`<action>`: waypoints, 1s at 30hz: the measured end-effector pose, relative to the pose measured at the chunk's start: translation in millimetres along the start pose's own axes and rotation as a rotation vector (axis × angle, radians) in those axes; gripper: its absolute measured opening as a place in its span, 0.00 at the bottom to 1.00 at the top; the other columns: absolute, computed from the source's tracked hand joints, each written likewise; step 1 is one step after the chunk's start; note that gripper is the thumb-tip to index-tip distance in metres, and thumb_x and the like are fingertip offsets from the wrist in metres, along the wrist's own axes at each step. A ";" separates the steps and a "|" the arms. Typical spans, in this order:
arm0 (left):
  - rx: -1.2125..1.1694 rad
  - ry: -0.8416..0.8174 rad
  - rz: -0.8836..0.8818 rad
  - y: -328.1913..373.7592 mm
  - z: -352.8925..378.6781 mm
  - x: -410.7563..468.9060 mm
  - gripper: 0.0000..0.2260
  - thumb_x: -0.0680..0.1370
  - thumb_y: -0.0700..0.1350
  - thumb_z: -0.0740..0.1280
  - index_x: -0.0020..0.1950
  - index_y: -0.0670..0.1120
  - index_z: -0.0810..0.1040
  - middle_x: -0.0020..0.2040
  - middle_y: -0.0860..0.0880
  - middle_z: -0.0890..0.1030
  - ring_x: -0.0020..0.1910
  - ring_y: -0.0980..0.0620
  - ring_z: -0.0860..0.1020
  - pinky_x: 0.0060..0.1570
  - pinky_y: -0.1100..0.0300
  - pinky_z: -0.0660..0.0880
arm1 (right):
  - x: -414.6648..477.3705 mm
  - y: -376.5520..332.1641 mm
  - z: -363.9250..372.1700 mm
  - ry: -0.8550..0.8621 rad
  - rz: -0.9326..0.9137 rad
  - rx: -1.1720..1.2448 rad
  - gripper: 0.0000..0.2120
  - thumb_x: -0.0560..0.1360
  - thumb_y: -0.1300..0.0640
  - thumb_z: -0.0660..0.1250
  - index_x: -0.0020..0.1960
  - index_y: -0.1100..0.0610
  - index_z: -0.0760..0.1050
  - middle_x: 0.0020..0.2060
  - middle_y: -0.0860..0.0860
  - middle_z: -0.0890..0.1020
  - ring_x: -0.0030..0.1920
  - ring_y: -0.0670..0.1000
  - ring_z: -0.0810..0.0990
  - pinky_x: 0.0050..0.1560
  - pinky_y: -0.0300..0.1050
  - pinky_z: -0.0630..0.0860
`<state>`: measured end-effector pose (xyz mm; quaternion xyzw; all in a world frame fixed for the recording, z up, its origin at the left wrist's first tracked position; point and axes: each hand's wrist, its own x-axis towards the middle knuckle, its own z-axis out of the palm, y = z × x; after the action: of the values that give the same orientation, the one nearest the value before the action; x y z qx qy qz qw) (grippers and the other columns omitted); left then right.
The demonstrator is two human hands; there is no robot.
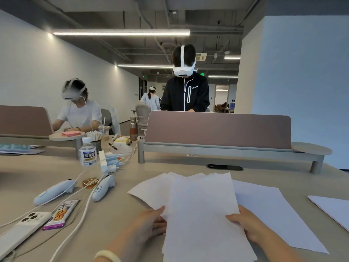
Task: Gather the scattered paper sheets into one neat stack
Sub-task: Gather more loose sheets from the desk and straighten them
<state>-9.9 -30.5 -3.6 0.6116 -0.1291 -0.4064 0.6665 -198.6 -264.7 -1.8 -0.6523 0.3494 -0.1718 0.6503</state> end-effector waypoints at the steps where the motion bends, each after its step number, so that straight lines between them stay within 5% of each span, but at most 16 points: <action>1: -0.035 0.069 -0.005 0.9 3.3 2.8 0.10 0.77 0.43 0.66 0.48 0.35 0.74 0.42 0.40 0.79 0.37 0.43 0.80 0.28 0.57 0.80 | -0.7 1.4 -2.8 -0.021 0.005 -0.007 0.16 0.74 0.72 0.60 0.60 0.63 0.73 0.53 0.62 0.81 0.54 0.63 0.80 0.50 0.52 0.76; 5: 0.059 0.264 0.103 4.2 17.4 14.4 0.02 0.76 0.33 0.64 0.44 0.38 0.75 0.38 0.41 0.79 0.35 0.43 0.78 0.24 0.59 0.77 | -3.7 1.6 -7.5 -0.084 0.021 -0.015 0.14 0.75 0.72 0.57 0.57 0.63 0.75 0.53 0.62 0.82 0.55 0.63 0.80 0.54 0.53 0.76; 9: 0.299 0.416 0.338 14.7 1.8 23.4 0.09 0.70 0.45 0.60 0.45 0.43 0.77 0.45 0.39 0.80 0.46 0.42 0.77 0.46 0.54 0.72 | 1.4 1.6 -11.6 -0.037 0.024 -0.042 0.14 0.75 0.72 0.55 0.54 0.61 0.75 0.53 0.63 0.81 0.55 0.63 0.79 0.55 0.53 0.75; 11: 0.311 0.464 0.402 28.3 -14.3 23.0 0.04 0.74 0.43 0.59 0.45 0.49 0.74 0.45 0.40 0.79 0.42 0.44 0.75 0.43 0.52 0.72 | 2.9 3.8 -13.0 -0.013 0.027 -0.052 0.15 0.75 0.72 0.54 0.53 0.62 0.75 0.52 0.64 0.80 0.52 0.63 0.79 0.51 0.52 0.75; 17: 0.434 0.636 0.605 74.4 -48.4 22.9 0.20 0.77 0.32 0.55 0.68 0.43 0.68 0.59 0.41 0.76 0.59 0.40 0.74 0.54 0.51 0.69 | 7.9 4.8 -10.5 0.033 0.026 -0.083 0.14 0.75 0.73 0.52 0.52 0.64 0.73 0.47 0.63 0.79 0.45 0.60 0.77 0.43 0.48 0.74; 22: 0.471 0.410 0.387 56.5 -36.1 39.2 0.19 0.76 0.32 0.59 0.67 0.42 0.70 0.59 0.38 0.78 0.56 0.40 0.76 0.60 0.48 0.73 | 10.7 0.4 -5.0 0.057 0.056 0.038 0.11 0.81 0.59 0.54 0.58 0.61 0.71 0.47 0.58 0.80 0.46 0.58 0.78 0.42 0.48 0.75; 24: 0.486 0.309 0.312 41.3 -18.6 31.3 0.17 0.77 0.32 0.60 0.64 0.45 0.68 0.52 0.42 0.78 0.53 0.43 0.74 0.51 0.56 0.72 | 13.3 -0.7 -3.2 0.054 0.101 0.109 0.17 0.80 0.48 0.56 0.60 0.59 0.71 0.48 0.55 0.80 0.48 0.56 0.78 0.41 0.47 0.75; 26: 0.542 0.173 0.234 26.3 -2.7 28.8 0.20 0.78 0.33 0.61 0.70 0.43 0.65 0.60 0.41 0.74 0.58 0.42 0.74 0.55 0.56 0.72 | 15.2 -0.6 -0.6 0.035 0.115 0.090 0.24 0.77 0.42 0.60 0.63 0.58 0.71 0.55 0.55 0.79 0.55 0.57 0.78 0.47 0.48 0.76; 28: 0.716 0.102 0.175 19.0 9.7 23.9 0.24 0.78 0.36 0.62 0.73 0.43 0.61 0.67 0.40 0.70 0.65 0.43 0.71 0.59 0.57 0.71 | 16.2 -0.2 4.2 -0.021 0.087 0.072 0.23 0.76 0.46 0.64 0.65 0.61 0.72 0.57 0.57 0.80 0.55 0.57 0.80 0.47 0.47 0.78; 30: 0.850 0.043 0.151 14.7 17.7 20.2 0.25 0.79 0.40 0.63 0.74 0.43 0.60 0.68 0.41 0.70 0.66 0.44 0.71 0.62 0.57 0.69 | 13.8 0.6 12.0 -0.040 0.044 0.012 0.16 0.76 0.61 0.66 0.63 0.64 0.73 0.52 0.59 0.82 0.48 0.57 0.82 0.41 0.45 0.78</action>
<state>-3.2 -58.4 7.2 0.8289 -0.3152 -0.2543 0.3859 -181.0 -265.4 -6.7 -0.6438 0.3494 -0.1465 0.6648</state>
